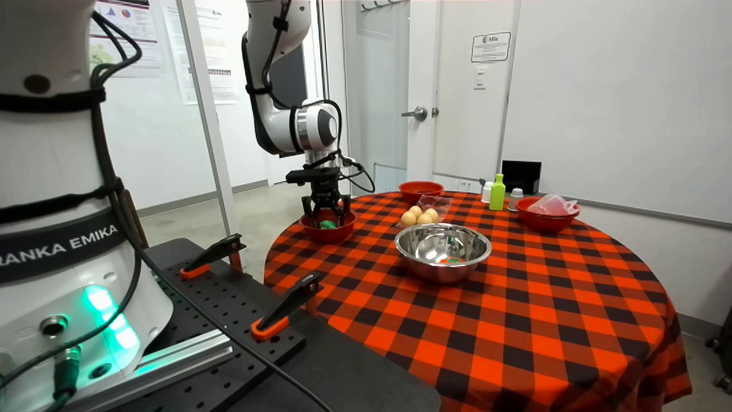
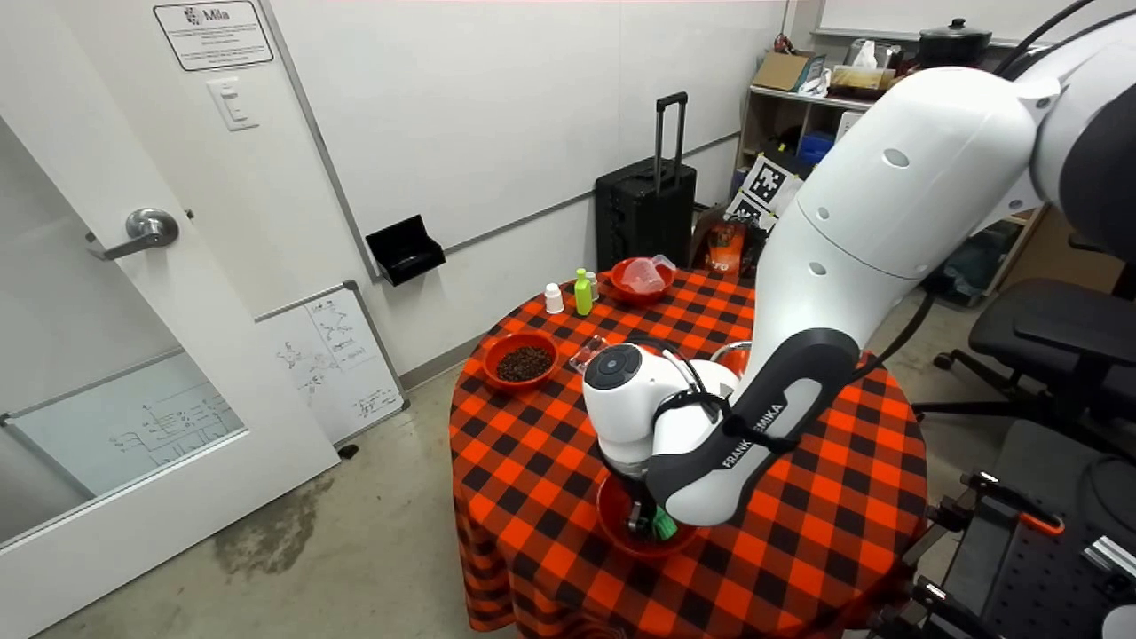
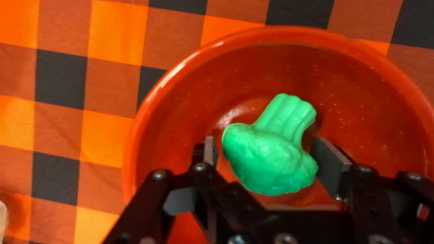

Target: Put the broccoli toy on the table

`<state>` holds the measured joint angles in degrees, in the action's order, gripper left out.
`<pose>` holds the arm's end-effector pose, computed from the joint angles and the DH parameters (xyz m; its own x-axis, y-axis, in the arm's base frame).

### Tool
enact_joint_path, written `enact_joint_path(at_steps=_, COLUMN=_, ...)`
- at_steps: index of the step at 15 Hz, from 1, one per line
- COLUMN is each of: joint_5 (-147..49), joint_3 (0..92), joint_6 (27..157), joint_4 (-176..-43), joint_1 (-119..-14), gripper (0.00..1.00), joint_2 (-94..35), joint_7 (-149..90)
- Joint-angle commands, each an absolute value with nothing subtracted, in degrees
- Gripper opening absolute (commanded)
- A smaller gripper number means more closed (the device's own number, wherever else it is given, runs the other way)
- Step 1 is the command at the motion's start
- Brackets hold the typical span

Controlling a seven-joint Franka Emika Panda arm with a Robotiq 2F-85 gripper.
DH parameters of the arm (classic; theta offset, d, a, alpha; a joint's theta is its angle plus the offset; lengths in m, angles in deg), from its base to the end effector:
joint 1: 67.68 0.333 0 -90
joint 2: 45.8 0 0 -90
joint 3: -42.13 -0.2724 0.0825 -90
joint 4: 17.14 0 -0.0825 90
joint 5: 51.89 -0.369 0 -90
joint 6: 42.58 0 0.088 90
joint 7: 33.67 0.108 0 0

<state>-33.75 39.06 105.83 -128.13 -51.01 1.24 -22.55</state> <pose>0.5039 0.1899 0.0262 0.9057 0.3953 -0.1532 0.4133 -0.9038 0.1110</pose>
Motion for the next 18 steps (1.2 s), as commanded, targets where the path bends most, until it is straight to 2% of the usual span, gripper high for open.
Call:
enact_joint_path(at_steps=1, joint_5=-35.0, joint_3=40.2, joint_6=105.4, joint_4=-126.3, joint_1=-49.9, gripper=0.41, joint_2=2.3, joint_7=-24.1)
enact_joint_path(at_steps=2, joint_5=-35.0, joint_3=40.2, joint_6=105.4, joint_4=-126.3, joint_1=-49.8, gripper=0.33, joint_2=2.2, joint_7=-24.0)
enact_joint_path(at_steps=3, joint_5=-35.0, joint_3=40.2, joint_6=105.4, joint_4=-126.3, joint_1=-49.8, gripper=0.31, joint_2=2.1, joint_7=-24.0)
enact_joint_path(at_steps=8, joint_5=-35.0, joint_3=40.6, joint_6=105.3, joint_4=-128.3, joint_1=-49.7, gripper=0.31, joint_2=-1.6, joint_7=-23.1)
enact_joint_path(at_steps=18, joint_5=-31.9, joint_3=45.2, joint_6=105.9, joint_4=-144.0, joint_1=-48.0, gripper=0.31, joint_2=-21.9, joint_7=-14.4)
